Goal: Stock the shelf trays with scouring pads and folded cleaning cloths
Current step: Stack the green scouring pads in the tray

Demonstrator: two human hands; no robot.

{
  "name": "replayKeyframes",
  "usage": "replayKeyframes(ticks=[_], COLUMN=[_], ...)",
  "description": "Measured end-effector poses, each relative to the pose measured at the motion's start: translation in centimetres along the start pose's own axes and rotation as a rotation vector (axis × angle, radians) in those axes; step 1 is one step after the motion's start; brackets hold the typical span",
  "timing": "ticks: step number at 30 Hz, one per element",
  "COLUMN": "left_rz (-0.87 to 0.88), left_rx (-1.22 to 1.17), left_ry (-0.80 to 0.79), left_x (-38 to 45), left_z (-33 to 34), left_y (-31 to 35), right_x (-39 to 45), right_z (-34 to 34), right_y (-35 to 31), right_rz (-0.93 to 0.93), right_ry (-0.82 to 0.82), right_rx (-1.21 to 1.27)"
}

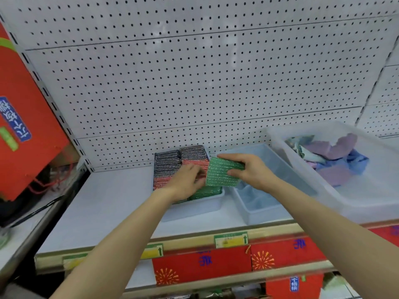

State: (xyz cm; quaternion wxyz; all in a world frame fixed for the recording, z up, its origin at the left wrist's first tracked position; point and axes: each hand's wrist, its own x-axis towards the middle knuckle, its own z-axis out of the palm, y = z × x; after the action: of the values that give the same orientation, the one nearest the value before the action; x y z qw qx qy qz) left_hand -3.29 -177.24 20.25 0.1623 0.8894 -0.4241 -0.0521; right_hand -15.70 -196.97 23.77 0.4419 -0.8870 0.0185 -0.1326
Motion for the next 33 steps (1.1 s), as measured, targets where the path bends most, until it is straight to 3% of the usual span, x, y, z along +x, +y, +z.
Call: replayKeyframes(ticks=[2,6,11,14,17,21,25,28,33], left_rz=[-0.002,-0.079,-0.097,-0.09,-0.073,-0.037,0.127,0.236,0.22], left_rx=[-0.003,0.023,0.202,0.224,0.237,0.225,0.254,0.261,0.329], left_ry=[0.071,0.056,0.02,0.016,0.023,0.096,0.199,0.19,0.12], left_x=[-0.6,-2.5,-3.9,-3.7,-3.9,-4.4,-5.3,-5.8,-5.7], left_z=[-0.3,1.7,3.5,3.6,3.7,3.6,3.2,3.0,3.5], left_y=[-1.7,-5.2,-6.3,-6.6,-6.7,-6.2,-5.7,-5.5,-5.9], right_x=[0.2,1.2,1.9,2.1,2.6,1.8,1.5,2.3,1.6], right_z=[1.4,4.8,8.0,8.5,8.9,9.1,9.3,8.7,9.5], right_y=[-0.4,-0.8,1.2,1.9,2.5,2.9,2.8,2.7,4.0], right_rz=[-0.037,-0.114,-0.242,-0.365,-0.422,-0.247,-0.315,-0.445,-0.473], right_ry=[-0.02,-0.043,-0.189,-0.187,-0.094,-0.077,-0.154,-0.079,-0.161], right_rx=[-0.003,-0.096,-0.647,-0.767,-0.74,-0.52,-0.539,-0.582,-0.695])
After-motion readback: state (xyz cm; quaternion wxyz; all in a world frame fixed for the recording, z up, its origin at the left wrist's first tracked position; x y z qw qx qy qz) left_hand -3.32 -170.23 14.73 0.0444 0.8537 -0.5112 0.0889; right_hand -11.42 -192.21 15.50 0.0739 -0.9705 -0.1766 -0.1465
